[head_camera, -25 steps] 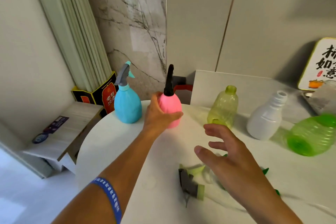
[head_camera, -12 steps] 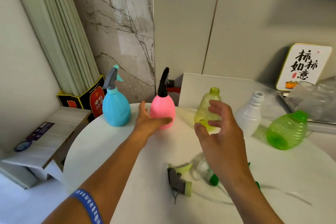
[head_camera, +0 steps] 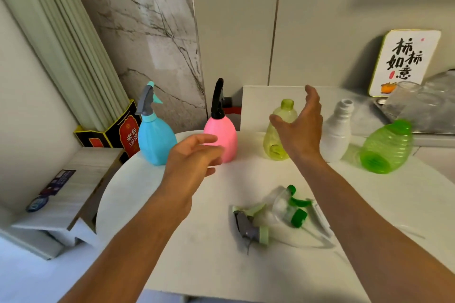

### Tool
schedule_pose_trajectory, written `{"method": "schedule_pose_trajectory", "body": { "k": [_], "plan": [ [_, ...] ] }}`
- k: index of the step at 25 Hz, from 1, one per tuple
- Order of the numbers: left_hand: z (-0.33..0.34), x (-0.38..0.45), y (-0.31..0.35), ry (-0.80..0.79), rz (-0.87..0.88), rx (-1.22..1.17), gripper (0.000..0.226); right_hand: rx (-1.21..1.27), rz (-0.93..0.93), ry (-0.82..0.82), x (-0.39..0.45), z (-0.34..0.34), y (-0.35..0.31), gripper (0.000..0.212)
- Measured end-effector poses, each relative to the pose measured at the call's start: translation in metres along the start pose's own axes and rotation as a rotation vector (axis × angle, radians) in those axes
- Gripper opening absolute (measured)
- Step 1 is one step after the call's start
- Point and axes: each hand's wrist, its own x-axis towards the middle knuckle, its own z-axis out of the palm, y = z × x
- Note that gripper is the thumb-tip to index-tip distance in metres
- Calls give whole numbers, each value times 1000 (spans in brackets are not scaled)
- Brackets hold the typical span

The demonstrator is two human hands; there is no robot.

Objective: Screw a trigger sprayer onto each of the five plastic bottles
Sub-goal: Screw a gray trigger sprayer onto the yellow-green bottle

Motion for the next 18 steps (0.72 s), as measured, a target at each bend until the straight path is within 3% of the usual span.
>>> {"method": "schedule_pose_trajectory", "body": {
  "k": [4, 8, 11, 13, 16, 18],
  "plan": [
    [2, -8, 13, -3, 45, 0, 17, 103, 186, -105, 13, 14, 11, 85],
    [8, -14, 16, -47, 124, 98, 21, 130, 130, -39, -2, 1, -17, 75],
    [9, -20, 17, -20, 381, 406, 71, 334, 40, -132, -38, -29, -60, 74],
    [13, -30, 19, -94, 427, 507, 97, 477, 22, -257, -71, -49, -79, 71],
    [16, -48, 14, -145, 425, 591, 94, 537, 29, -352, -111, -75, -75, 63],
    [8, -55, 6, -105, 433, 679, 92, 448, 37, -291, -127, -86, -58, 54]
  ]
}}
